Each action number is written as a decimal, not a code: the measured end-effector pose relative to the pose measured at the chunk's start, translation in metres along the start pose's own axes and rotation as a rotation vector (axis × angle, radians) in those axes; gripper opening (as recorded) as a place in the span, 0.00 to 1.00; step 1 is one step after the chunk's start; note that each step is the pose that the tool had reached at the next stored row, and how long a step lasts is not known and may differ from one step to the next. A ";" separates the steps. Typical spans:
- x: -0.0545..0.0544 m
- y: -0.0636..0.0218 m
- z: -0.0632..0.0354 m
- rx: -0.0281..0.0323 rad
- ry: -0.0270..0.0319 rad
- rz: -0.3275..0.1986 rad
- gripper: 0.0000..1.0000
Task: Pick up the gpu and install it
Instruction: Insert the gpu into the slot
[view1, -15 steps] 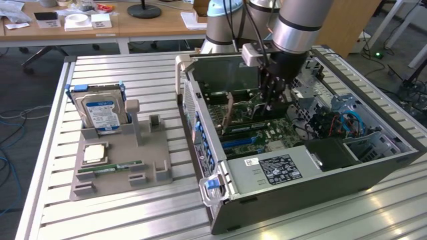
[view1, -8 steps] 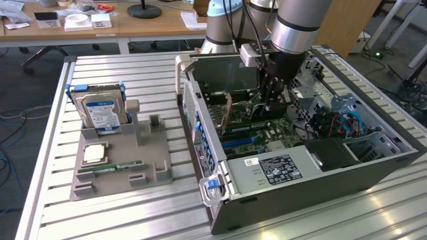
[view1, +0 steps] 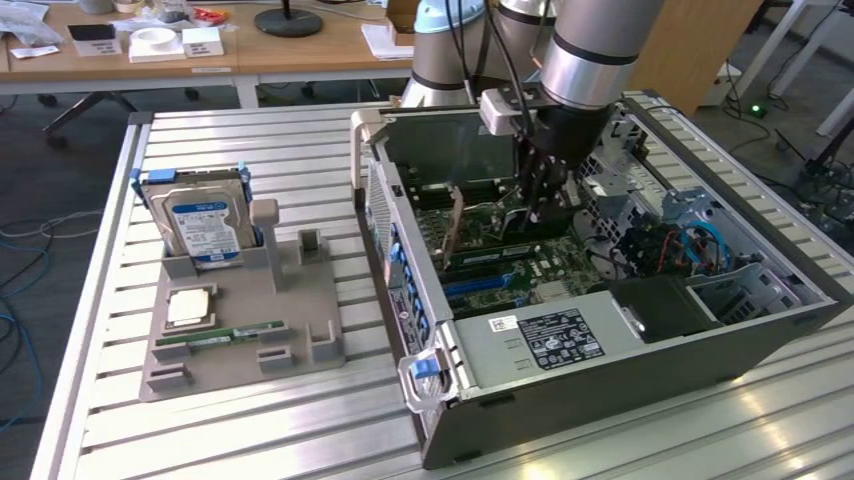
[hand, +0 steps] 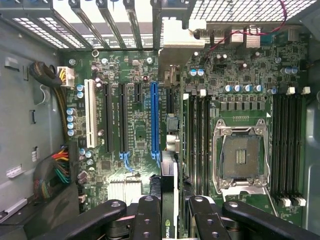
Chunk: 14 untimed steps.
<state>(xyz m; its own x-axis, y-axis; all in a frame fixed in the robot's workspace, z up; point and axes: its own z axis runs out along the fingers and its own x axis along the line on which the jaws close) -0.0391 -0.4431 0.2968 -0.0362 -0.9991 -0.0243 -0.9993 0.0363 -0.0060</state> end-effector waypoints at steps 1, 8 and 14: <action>0.000 0.0000 0.0006 0.0000 -0.0001 0.000 0.26; 0.000 0.0002 0.0042 -0.0001 0.0003 0.000 0.26; 0.000 0.0002 0.0044 0.0000 0.0000 0.000 0.26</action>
<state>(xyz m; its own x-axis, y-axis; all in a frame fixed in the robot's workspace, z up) -0.0392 -0.4431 0.2924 -0.0362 -0.9990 -0.0243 -0.9993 0.0364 -0.0059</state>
